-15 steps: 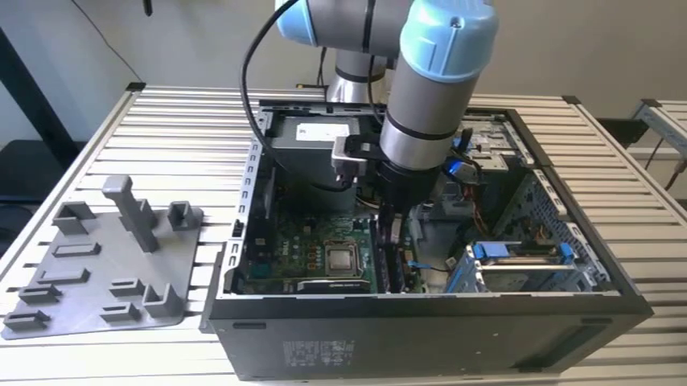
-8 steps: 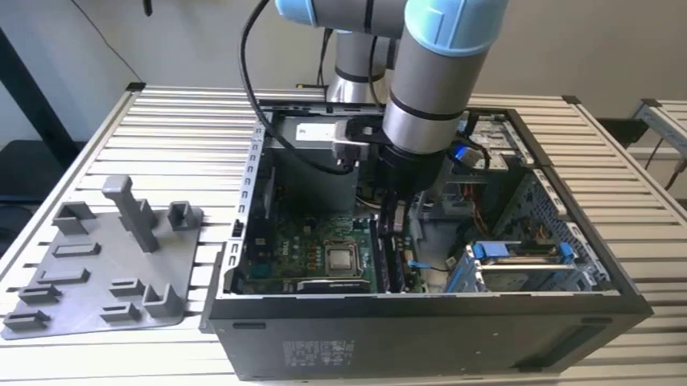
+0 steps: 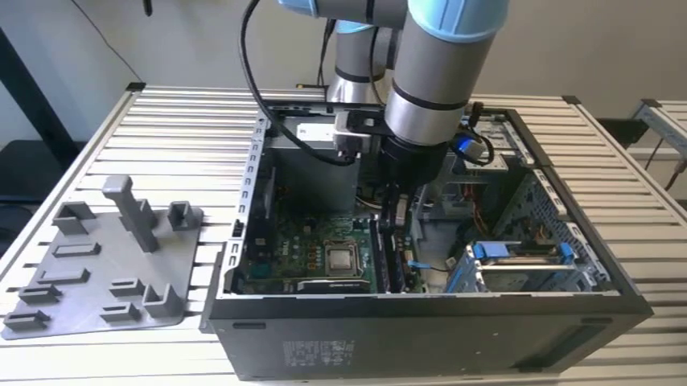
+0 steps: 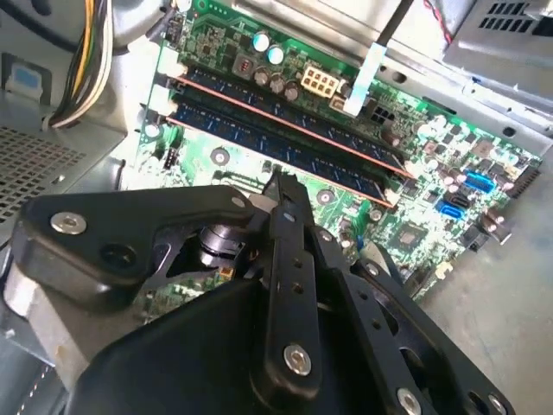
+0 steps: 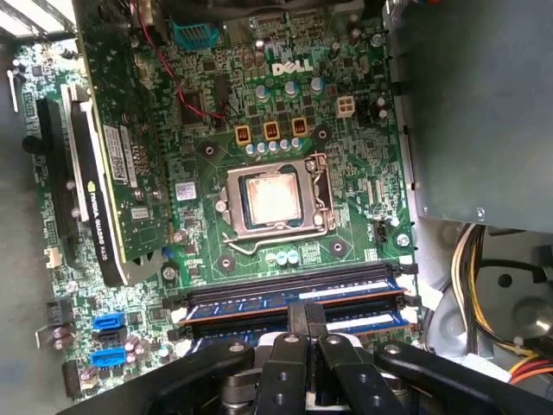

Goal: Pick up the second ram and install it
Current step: 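Press down the second ram until it locks into place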

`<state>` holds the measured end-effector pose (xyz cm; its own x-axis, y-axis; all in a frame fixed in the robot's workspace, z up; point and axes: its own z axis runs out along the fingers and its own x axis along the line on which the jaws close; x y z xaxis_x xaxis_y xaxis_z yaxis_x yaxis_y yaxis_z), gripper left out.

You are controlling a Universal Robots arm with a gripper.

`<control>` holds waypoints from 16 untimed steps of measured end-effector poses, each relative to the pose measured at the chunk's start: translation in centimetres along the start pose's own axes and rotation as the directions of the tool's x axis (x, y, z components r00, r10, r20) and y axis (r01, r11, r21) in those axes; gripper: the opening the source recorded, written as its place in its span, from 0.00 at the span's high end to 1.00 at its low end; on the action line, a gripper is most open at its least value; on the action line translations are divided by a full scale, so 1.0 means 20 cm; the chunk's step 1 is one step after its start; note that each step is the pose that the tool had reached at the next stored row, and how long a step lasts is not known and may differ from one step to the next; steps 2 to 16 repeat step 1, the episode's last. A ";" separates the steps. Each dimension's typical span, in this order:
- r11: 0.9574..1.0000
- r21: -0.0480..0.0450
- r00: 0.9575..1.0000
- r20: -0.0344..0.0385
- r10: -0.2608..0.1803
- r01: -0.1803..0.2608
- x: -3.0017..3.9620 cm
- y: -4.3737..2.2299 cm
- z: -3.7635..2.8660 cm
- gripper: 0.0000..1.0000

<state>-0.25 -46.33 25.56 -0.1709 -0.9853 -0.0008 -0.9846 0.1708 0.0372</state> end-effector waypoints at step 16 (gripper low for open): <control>1.000 0.000 1.000 0.000 0.000 0.000 0.000 0.000 0.000 0.89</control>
